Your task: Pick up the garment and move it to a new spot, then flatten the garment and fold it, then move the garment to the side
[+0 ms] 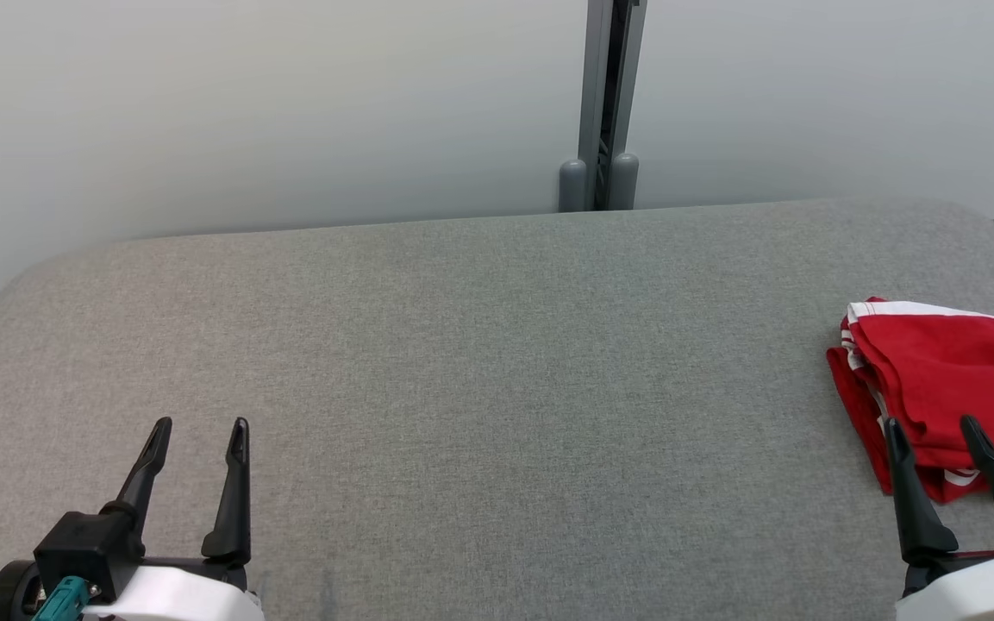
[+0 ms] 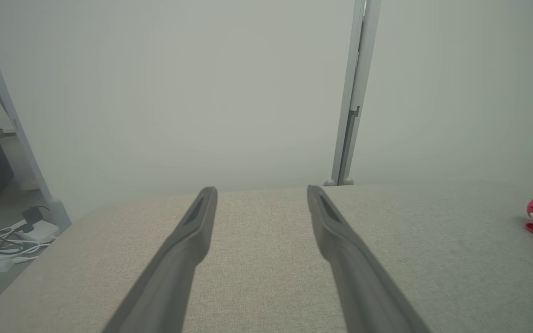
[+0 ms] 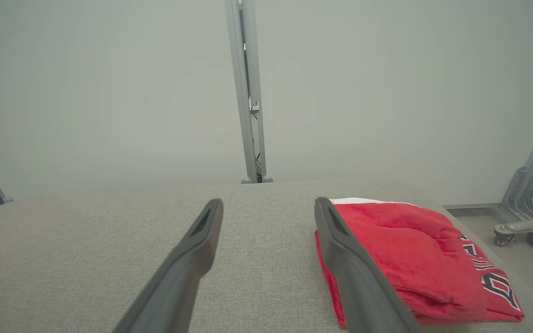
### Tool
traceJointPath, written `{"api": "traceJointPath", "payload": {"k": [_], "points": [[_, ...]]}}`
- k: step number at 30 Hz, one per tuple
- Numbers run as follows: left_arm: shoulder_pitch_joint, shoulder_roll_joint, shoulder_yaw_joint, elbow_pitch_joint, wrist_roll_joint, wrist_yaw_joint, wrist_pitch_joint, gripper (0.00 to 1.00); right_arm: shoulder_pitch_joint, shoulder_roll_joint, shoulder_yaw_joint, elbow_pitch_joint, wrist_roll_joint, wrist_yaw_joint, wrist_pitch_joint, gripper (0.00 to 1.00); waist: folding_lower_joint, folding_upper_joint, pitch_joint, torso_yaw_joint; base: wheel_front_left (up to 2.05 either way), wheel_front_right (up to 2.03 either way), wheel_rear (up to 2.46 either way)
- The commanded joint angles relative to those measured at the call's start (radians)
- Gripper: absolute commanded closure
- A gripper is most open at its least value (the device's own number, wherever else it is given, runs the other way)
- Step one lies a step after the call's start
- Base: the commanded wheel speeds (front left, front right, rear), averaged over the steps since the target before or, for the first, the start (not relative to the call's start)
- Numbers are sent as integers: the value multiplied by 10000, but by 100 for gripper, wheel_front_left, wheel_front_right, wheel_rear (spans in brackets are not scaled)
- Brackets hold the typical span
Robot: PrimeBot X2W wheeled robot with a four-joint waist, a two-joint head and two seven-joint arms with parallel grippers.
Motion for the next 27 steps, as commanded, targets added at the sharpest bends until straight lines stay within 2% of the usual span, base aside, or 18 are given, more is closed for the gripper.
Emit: {"api": "traceJointPath", "payload": {"k": [1, 11, 27], "points": [[61, 48, 7, 15, -32, 75, 30, 0, 154, 7, -58, -110, -27, -5, 73, 0, 0, -1, -52, 0, 0, 0, 0], [147, 73, -80, -52, -56, 170, 208, 0, 230, 59, -151, -348, -98, -5, 96, 0, 0, -1, -49, -36, 0, 0, 0], [8, 76, -175, 101, -203, 89, 320, 0, 191, 102, -167, -413, -13, -5, -22, 0, 0, -1, 19, 43, 0, 0, 0]]}}
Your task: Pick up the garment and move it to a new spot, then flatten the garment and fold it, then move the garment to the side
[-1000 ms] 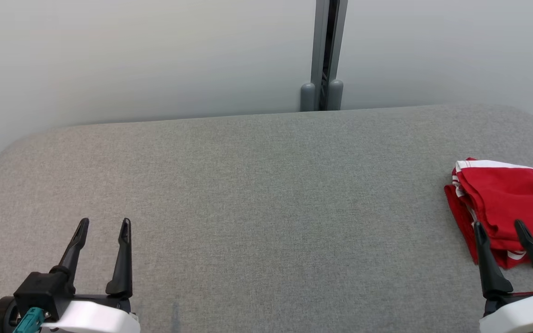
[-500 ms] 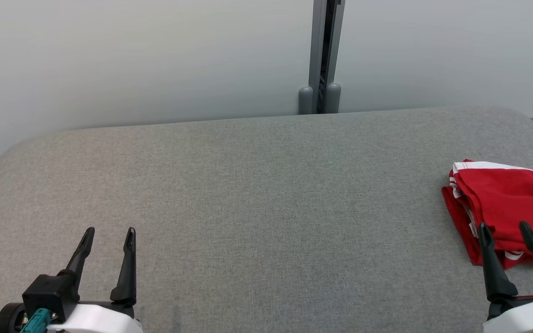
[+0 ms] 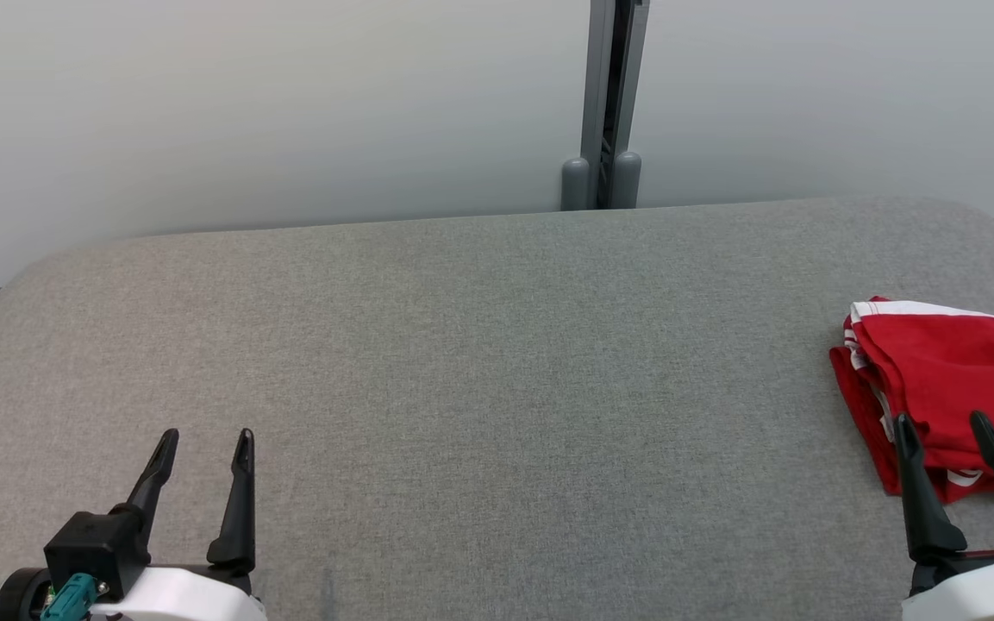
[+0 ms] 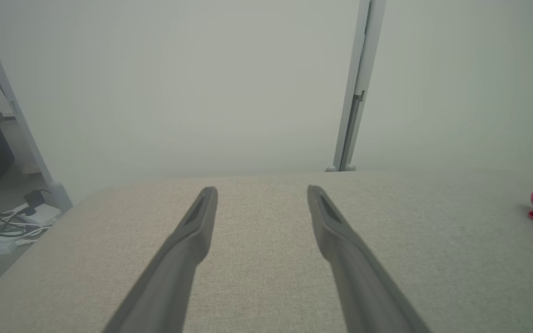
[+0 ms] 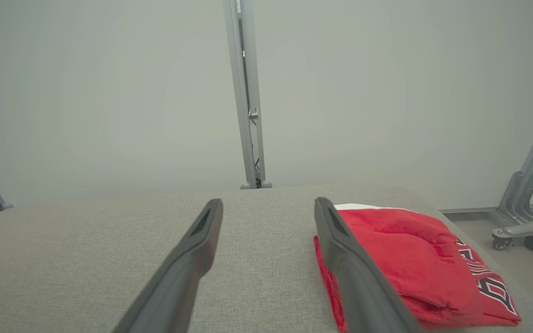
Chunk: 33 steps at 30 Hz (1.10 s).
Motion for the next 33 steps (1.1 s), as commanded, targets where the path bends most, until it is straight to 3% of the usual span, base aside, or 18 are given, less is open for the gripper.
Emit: {"api": "traceJointPath", "payload": {"k": [1, 9, 10, 14, 33], "points": [[-67, 27, -14, 42, -38, -42, 6, 0, 28, -6, -18, -23, 45, -5, -67, 0, 0, -1, -1, 14, 0, 0, 0], [-249, 0, -94, 217, -77, -146, -82, 0, -13, 1, -32, -26, 117, -5, -47, 0, 0, -1, 4, 94, 0, 0, 0], [-114, -18, -111, 220, -46, -152, -50, 100, -3, 13, 2, -1, 96, 0, -50, 100, 0, -1, 3, 97, 0, 0, 0], [164, -301, -253, 523, -78, -157, -31, 100, 104, 149, 69, 372, 139, 0, -44, 100, 0, -1, 3, 101, 0, 0, 0], [-314, -1095, 330, 1251, -2666, -1170, 5, 100, -631, 113, -497, 1453, 3320, 0, 624, 100, 0, -1, 39, 50, 0, 0, 0]]}}
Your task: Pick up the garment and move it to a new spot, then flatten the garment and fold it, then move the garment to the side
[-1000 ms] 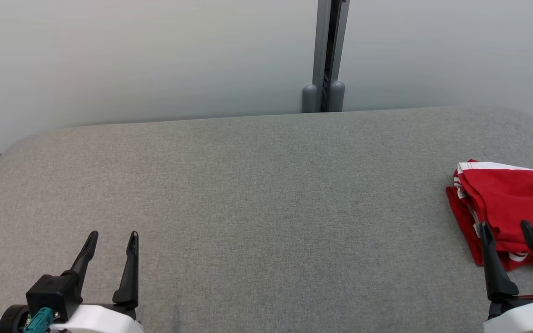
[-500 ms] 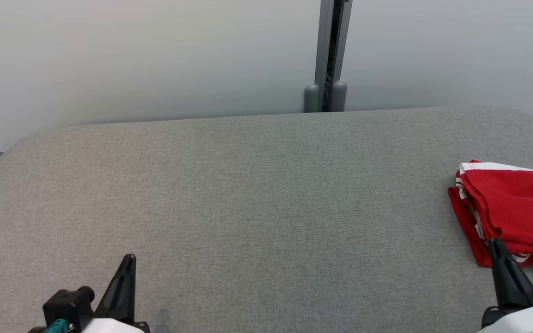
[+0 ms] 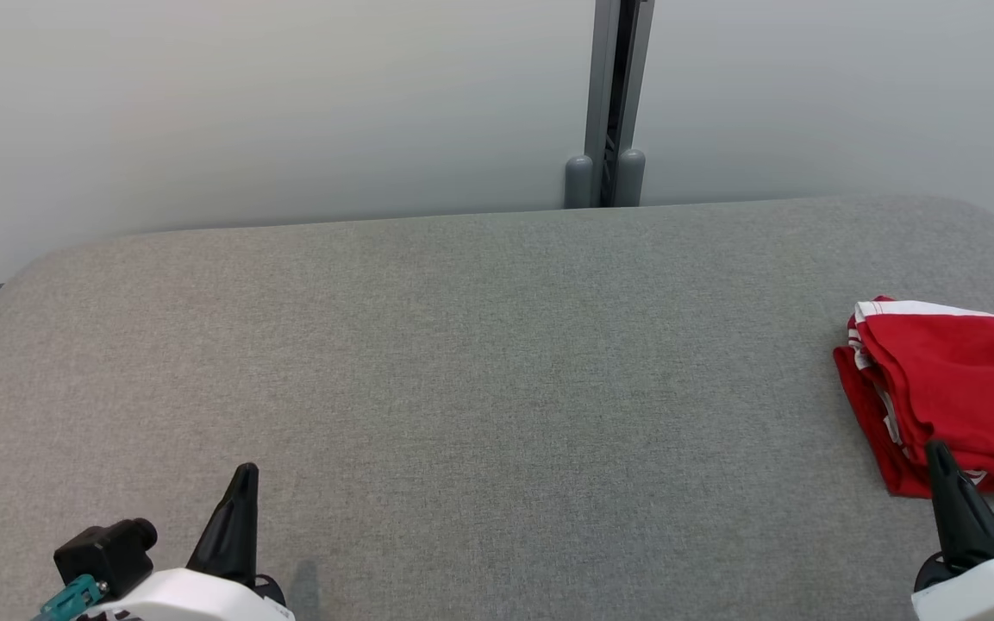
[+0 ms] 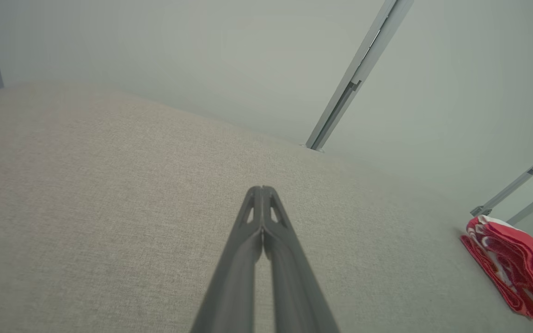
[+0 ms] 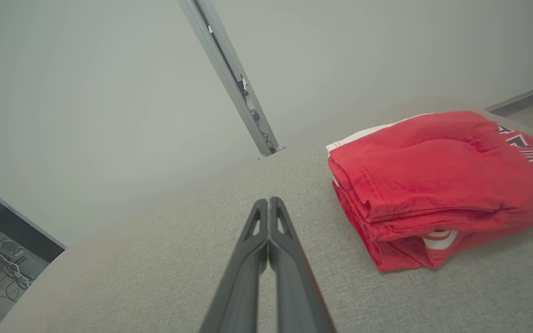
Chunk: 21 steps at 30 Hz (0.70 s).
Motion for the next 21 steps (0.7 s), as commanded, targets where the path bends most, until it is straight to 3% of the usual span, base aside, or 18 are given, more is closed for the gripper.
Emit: {"api": "traceJointPath", "payload": {"k": [1, 21], "points": [[-391, 1, 186, -15, -379, -160, 6, 100, -313, -91, -119, 8, 465, 0, 89, 100, 0, 0, 3, -5, 0, 0, 0], [-809, -740, 721, 571, -2772, -1102, 37, 100, -992, -128, -645, 1006, 3398, -1, 712, 100, 0, 0, 47, -65, 0, 0, 0]]}}
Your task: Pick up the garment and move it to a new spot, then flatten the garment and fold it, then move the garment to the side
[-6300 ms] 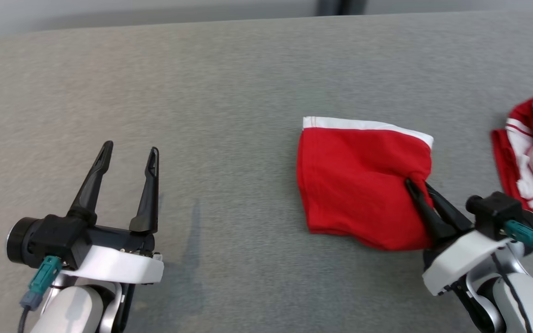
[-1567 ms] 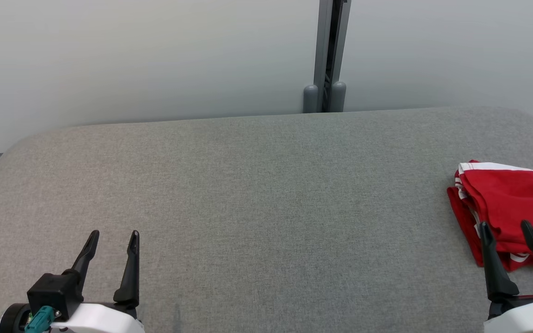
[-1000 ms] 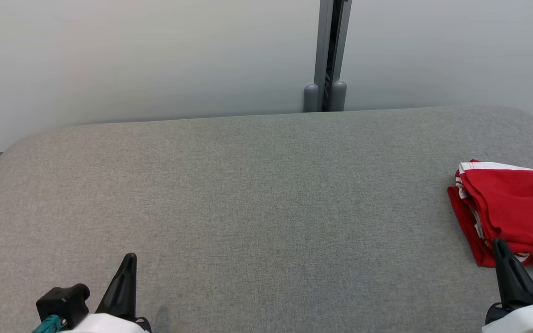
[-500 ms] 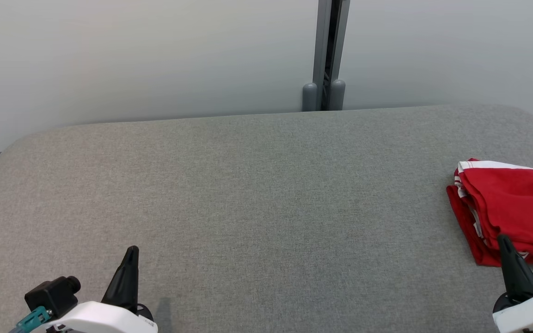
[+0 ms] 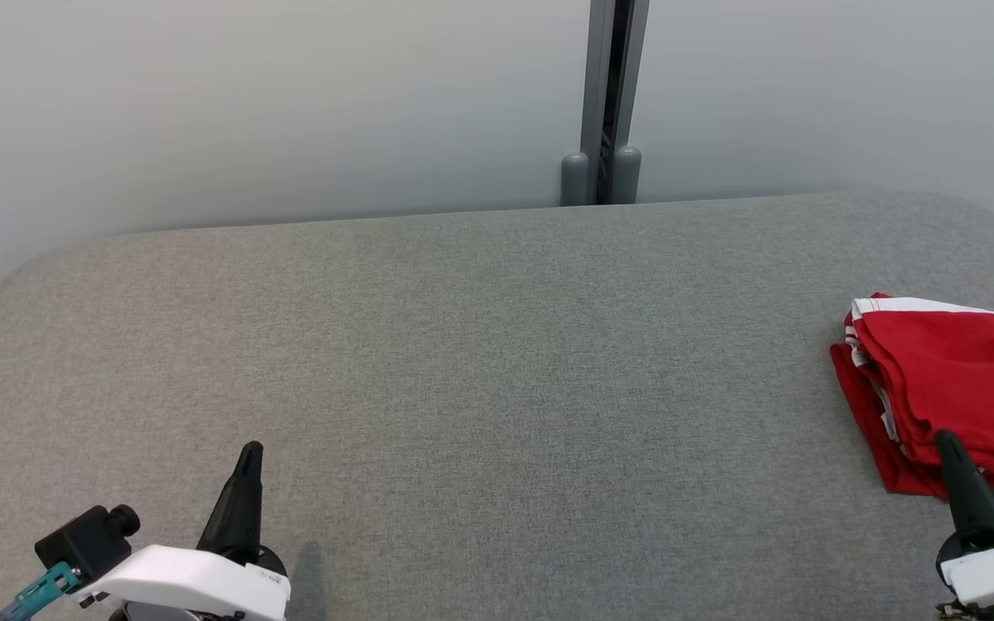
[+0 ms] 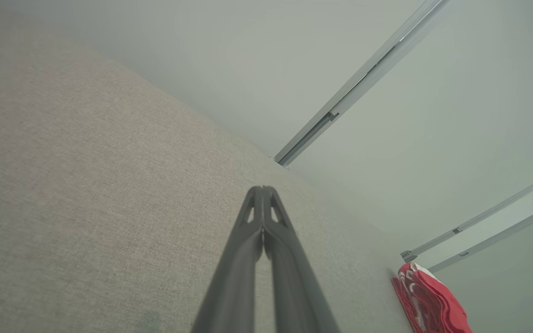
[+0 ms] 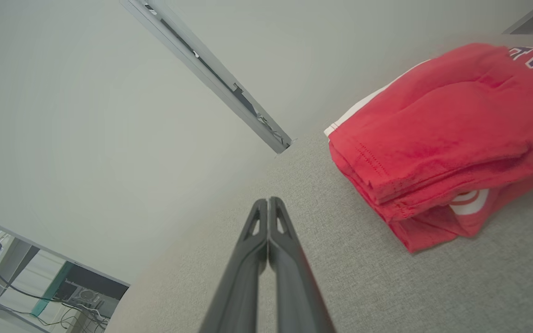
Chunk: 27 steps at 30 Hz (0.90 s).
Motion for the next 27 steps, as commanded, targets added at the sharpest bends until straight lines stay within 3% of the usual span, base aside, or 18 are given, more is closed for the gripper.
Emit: {"api": "traceJointPath", "payload": {"k": [1, 27], "points": [[-306, -10, 162, -8, -336, -153, 25, 100, -306, -108, -127, -1, 400, -1, 112, 100, 0, -1, 3, -5, 0, 0, 0], [-701, -708, 650, 574, -2570, -1033, 39, 100, -942, -141, -610, 944, 3135, -1, 695, 100, 0, -1, 55, -77, 0, 0, 0]]}}
